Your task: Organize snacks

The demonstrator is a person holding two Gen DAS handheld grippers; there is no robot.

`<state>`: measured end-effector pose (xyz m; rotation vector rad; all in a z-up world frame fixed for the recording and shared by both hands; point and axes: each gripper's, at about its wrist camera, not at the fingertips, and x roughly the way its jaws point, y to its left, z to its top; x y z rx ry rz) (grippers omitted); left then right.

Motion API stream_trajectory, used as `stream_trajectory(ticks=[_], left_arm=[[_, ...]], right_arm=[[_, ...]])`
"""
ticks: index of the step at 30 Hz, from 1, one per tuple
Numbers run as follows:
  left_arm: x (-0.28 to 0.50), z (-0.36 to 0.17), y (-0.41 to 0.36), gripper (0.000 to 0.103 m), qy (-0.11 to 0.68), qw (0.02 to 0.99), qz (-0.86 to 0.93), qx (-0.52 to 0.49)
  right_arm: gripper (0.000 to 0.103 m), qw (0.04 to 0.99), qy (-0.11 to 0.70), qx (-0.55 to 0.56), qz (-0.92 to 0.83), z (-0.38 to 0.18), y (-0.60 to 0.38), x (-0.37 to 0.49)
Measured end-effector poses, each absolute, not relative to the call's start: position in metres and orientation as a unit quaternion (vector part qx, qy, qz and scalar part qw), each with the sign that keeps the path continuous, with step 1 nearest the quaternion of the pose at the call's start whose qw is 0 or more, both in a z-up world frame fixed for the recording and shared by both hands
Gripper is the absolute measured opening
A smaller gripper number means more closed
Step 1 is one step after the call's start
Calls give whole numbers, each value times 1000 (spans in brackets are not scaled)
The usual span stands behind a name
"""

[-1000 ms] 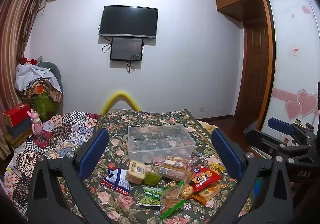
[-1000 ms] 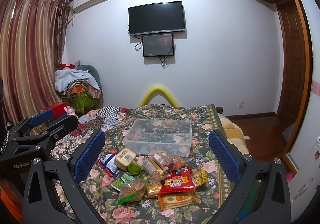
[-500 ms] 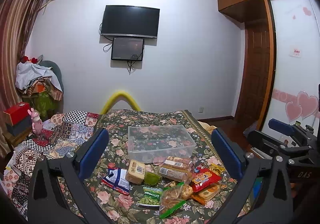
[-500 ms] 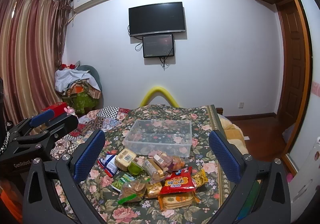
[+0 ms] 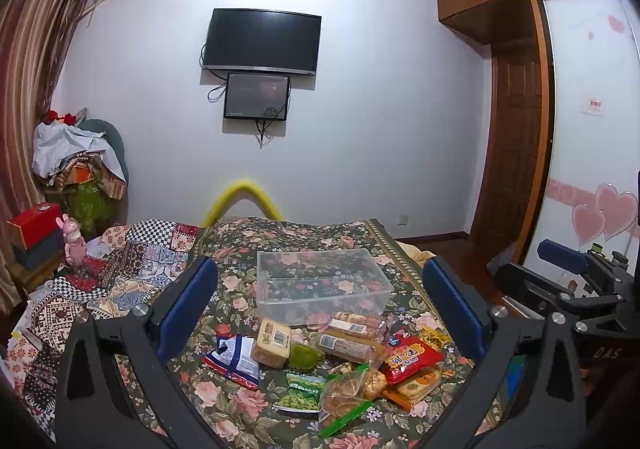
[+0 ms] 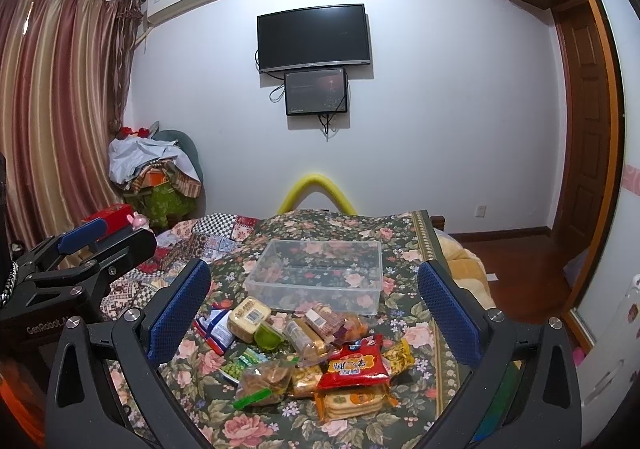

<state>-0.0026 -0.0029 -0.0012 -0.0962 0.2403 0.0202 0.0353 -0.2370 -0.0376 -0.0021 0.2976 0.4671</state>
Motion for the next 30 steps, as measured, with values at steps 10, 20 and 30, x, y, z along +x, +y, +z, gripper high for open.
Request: stream_trajectory(ticks=[10,20,30], left_arm=[[19,-21,-2,103,162,985,16,-49],[60,-76,-5,103,258,965,9,-47],[103,-141,-16,100,359,930,-28,-67]], right_arm=[[103,963,168,2,211,-55,-247,46],[103,953,242,7,182,-101,-272,79],[103,926,328,6,185,-150,-280,113]])
